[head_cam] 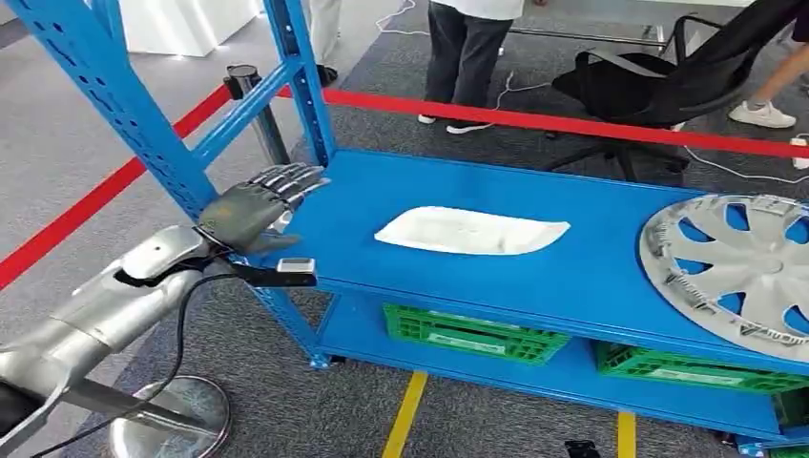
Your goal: Take the parts from the cabinet and place them on the table.
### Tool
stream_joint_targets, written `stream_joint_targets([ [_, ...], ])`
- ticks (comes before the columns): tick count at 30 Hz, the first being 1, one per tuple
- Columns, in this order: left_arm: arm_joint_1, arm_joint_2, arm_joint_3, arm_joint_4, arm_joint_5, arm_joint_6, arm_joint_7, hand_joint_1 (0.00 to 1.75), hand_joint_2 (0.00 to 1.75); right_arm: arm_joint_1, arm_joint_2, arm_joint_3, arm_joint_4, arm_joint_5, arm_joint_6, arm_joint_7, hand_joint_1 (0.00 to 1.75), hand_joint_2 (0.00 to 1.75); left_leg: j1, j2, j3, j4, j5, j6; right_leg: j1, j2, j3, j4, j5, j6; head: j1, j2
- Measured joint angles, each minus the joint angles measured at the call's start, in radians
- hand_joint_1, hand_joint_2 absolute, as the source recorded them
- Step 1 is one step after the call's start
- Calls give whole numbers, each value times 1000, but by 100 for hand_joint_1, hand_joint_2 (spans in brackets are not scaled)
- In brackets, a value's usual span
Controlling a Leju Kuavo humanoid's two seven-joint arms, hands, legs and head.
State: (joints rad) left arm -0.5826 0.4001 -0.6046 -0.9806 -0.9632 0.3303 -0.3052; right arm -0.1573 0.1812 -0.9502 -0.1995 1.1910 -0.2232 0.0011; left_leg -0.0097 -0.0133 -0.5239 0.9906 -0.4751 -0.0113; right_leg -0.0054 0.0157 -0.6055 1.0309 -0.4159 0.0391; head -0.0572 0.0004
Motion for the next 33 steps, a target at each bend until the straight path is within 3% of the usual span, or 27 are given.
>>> stream_joint_targets([
  [9, -77, -45, 11, 235, 27, -27, -16, 0, 175, -9, 0, 19, 0, 10, 3, 1, 0, 175, 1, 24, 0, -2, -1, -3, 0, 26, -9, 0, 9, -7, 0, 0],
  [15, -97, -62, 23, 298, 32, -23, -22, 0, 175, -9, 0, 21, 0, 10, 3, 2, 0, 175, 2, 26, -1, -8, 7, -9, 1, 28, -14, 0, 14, -12, 0, 0],
  [18, -98, -65, 25, 312, 29, 11, -30, 0, 175, -9, 0, 23, 0, 10, 3, 2, 0, 175, 2, 26, -1, -10, 9, -11, 2, 28, -16, 0, 16, -15, -1, 0],
  [24, -89, -70, 27, 303, 20, 86, -82, 0, 175, -9, 0, 29, 0, 10, 3, 2, 0, 175, 4, 25, -3, -11, 13, -14, 4, 27, -19, 0, 17, -16, -1, 0],
  [27, -68, -74, 28, 242, 20, 86, -106, 0, 175, -9, 0, 33, 0, 11, 3, 0, 0, 175, 4, 22, -5, -11, 13, -15, 4, 21, -19, 0, 16, -16, -1, 0],
  [33, -52, -93, -2, 79, 0, 32, -97, 0, 175, -14, 1, 48, 0, 13, 4, -2, 0, 175, 4, 15, -9, -10, 14, -13, 3, 14, -18, -3, 16, -15, 0, 0],
])
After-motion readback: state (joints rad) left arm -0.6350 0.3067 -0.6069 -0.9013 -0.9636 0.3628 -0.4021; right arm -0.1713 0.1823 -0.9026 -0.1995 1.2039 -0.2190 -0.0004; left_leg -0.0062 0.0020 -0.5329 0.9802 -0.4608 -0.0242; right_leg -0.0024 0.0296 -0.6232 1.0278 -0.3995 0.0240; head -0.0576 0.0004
